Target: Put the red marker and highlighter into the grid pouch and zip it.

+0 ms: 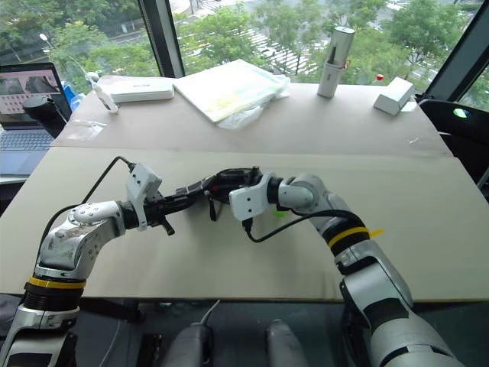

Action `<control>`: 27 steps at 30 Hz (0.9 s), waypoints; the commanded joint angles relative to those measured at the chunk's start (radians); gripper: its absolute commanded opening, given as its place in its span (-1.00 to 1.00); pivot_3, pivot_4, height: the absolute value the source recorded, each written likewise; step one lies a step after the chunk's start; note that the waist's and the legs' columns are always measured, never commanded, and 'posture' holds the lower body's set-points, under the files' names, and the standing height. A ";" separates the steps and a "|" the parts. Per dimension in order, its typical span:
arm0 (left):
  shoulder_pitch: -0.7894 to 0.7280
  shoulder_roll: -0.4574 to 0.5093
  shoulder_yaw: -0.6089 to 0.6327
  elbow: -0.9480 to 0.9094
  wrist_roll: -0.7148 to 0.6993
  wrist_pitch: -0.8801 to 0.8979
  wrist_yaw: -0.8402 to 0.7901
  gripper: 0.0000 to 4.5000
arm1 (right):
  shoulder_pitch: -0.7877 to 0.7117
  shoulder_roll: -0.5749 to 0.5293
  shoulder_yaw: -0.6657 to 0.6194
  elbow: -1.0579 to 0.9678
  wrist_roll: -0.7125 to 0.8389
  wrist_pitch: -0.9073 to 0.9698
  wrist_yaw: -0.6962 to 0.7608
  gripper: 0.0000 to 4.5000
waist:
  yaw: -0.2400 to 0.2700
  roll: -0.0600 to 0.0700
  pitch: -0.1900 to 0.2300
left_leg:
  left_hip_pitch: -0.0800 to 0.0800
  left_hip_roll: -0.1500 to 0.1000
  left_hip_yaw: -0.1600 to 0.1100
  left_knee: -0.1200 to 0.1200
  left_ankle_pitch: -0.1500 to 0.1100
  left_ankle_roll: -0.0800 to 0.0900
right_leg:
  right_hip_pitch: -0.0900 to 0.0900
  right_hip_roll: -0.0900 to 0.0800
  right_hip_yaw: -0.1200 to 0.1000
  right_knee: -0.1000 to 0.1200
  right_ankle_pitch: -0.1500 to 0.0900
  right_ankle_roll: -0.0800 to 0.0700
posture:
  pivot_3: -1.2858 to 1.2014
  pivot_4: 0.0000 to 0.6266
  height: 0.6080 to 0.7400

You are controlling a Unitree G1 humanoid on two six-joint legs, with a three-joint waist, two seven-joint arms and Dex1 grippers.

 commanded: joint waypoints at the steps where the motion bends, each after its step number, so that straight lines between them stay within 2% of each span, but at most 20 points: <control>1: -0.011 -0.001 0.003 -0.028 -0.008 -0.010 -0.004 -1.00 | -0.021 -0.062 -0.069 -0.010 0.060 0.013 0.009 0.86 | 0.001 0.000 0.000 | 0.000 0.000 0.000 0.000 0.000 0.000 | 0.000 0.000 0.000 0.000 0.000 0.000 | 0.03 -0.52 1.00; 4: -0.013 -0.003 0.000 -0.025 -0.006 -0.012 -0.004 -1.00 | 0.010 -0.087 -0.088 -0.048 0.143 0.010 0.067 0.86 | -0.001 0.000 0.000 | 0.000 0.000 0.000 0.000 0.000 0.000 | 0.000 0.000 0.000 0.000 0.000 0.000 | 0.03 -0.52 1.00; 6: -0.014 -0.003 -0.002 -0.024 -0.005 -0.014 -0.005 -1.00 | 0.038 -0.103 -0.134 -0.106 0.265 0.074 0.137 0.86 | -0.002 0.000 0.000 | 0.000 0.000 0.000 0.000 0.000 0.000 | 0.000 0.000 0.000 0.000 0.000 0.000 | 0.03 -0.52 1.00; 11: -0.007 -0.003 0.001 -0.029 -0.006 -0.015 -0.004 -1.00 | 0.143 -0.165 -0.269 -0.348 0.589 0.475 0.299 0.86 | -0.002 0.000 0.000 | 0.000 0.000 0.000 0.000 0.000 0.000 | 0.000 0.000 0.000 0.000 0.000 0.000 | 0.03 -0.52 1.00; 13: -0.003 -0.002 0.002 -0.031 -0.007 -0.014 -0.003 -1.00 | 0.197 -0.201 -0.310 -0.443 0.668 0.606 0.328 0.86 | 0.004 0.000 0.000 | 0.000 0.000 -0.001 0.000 0.000 0.000 | 0.001 0.000 0.000 0.000 0.000 0.000 | 0.03 -0.52 1.00; 16: 0.006 -0.001 0.005 -0.036 -0.008 -0.015 -0.003 -1.00 | 0.294 -0.269 -0.346 -0.549 0.709 0.775 0.334 0.86 | 0.008 0.000 0.000 | 0.000 0.000 -0.001 0.000 0.000 0.000 | 0.001 0.000 0.000 0.000 0.000 0.000 | 0.03 -0.52 1.00; 19: 0.009 0.000 0.007 -0.037 -0.009 -0.017 -0.003 -1.00 | 0.398 -0.341 -0.320 -0.554 0.585 0.966 0.239 0.86 | 0.013 0.000 0.000 | 0.000 0.000 -0.001 0.001 0.000 0.000 | 0.001 0.000 0.000 0.000 0.000 0.000 | 0.03 -0.52 1.00; 22: 0.009 0.002 0.010 -0.033 -0.010 -0.019 -0.004 -1.00 | 0.443 -0.324 -0.325 -0.610 0.590 1.192 0.151 0.86 | 0.016 0.000 0.000 | 0.000 0.000 -0.001 0.001 0.000 0.000 | 0.000 0.000 0.000 0.000 -0.001 0.000 | 0.03 -0.52 1.00; 24: 0.007 -0.001 0.010 -0.028 -0.007 -0.021 -0.002 -1.00 | 0.425 -0.232 -0.378 -0.653 0.643 1.394 0.036 0.86 | 0.007 0.000 0.000 | 0.000 -0.001 -0.001 0.001 0.000 0.000 | -0.001 0.001 0.001 0.001 -0.001 0.000 | 0.03 -0.52 1.00; 27: 0.009 -0.008 0.005 -0.030 -0.007 -0.020 0.002 -1.00 | 0.379 -0.103 -0.469 -0.691 0.700 1.575 -0.095 0.86 | -0.004 0.000 0.000 | 0.000 0.000 -0.002 0.001 0.000 0.000 | -0.001 0.002 0.001 0.002 -0.001 -0.001 | 0.03 -0.52 1.00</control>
